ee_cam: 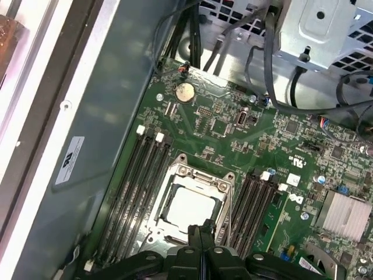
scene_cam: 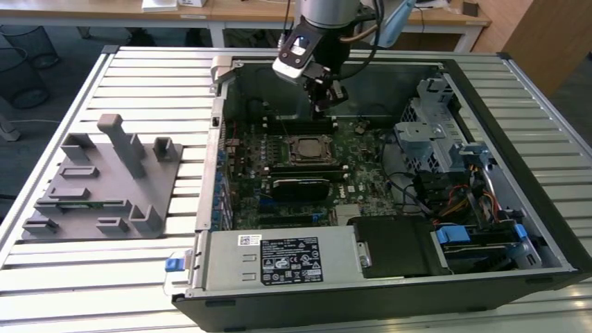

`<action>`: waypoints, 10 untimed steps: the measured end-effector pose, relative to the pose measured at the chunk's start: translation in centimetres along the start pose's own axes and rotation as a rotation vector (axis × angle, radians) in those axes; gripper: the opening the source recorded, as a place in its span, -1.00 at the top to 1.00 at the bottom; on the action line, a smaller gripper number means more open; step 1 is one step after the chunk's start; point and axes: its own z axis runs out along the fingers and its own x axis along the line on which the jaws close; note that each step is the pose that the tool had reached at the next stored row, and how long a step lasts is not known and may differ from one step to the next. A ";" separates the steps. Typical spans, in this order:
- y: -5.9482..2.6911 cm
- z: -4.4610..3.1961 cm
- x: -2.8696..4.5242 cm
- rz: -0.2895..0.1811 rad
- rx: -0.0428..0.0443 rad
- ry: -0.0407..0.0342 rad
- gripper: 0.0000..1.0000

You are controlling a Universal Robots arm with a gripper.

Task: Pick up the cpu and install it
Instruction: 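Install the first cpu locking lever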

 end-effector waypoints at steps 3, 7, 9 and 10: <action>0.00 0.02 -0.01 -0.035 -0.0007 0.0003 0.79; 0.00 0.09 -0.01 -0.107 -0.0020 0.0011 0.79; 0.00 0.13 -0.01 -0.143 -0.0026 0.0014 0.79; 0.00 0.15 0.00 -0.163 -0.0030 0.0016 0.79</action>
